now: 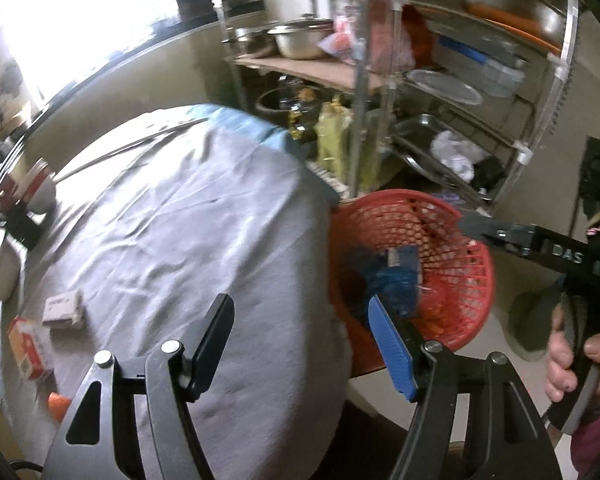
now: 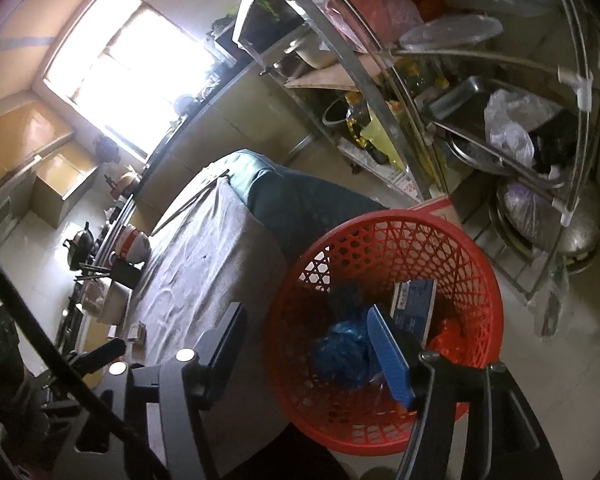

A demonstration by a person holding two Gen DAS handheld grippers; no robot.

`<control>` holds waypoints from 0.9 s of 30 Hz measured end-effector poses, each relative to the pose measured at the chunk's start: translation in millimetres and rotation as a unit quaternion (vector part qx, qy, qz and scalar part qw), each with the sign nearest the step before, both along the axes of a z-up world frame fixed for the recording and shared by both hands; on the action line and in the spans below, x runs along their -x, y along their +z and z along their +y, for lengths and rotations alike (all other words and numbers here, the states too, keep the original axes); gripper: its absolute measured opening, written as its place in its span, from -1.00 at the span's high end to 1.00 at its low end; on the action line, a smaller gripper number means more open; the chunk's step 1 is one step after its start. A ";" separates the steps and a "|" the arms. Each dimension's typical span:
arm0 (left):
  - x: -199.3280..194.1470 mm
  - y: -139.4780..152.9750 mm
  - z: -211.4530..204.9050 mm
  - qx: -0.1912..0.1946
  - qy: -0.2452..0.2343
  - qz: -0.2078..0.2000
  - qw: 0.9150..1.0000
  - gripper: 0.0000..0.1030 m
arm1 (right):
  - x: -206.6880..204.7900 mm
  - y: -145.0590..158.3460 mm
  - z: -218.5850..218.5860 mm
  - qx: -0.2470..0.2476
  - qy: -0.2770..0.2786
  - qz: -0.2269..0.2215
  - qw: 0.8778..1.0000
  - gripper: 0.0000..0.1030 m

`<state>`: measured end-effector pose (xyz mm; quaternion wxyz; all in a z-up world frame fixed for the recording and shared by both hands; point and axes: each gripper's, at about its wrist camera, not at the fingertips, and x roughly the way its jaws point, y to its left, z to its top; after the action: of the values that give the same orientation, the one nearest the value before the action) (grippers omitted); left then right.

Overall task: Collect trash
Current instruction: 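Open the left tool to drop the blue bag and withdraw both tools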

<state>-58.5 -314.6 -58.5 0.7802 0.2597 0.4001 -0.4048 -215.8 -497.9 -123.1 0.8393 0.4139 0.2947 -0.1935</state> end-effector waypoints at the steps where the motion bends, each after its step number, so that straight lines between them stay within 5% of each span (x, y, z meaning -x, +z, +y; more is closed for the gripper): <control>1: -3.1 0.4 3.8 0.000 0.007 -0.001 1.000 -0.37 | -1.5 0.5 1.4 0.001 0.002 0.000 1.000 -0.30; 14: -9.5 8.4 49.1 -0.019 0.056 -0.056 0.997 -0.37 | -22.5 9.0 23.4 0.023 0.027 0.012 0.999 -0.30; 27: -20.4 17.3 90.2 -0.014 0.099 -0.069 0.993 -0.38 | -59.4 29.3 55.8 0.043 0.076 -0.001 0.996 -0.30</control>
<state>-38.1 -224.4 -41.2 0.8386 0.2573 0.3744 -0.3006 -156.5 -442.1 -93.8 0.8688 0.3543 0.3156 -0.1412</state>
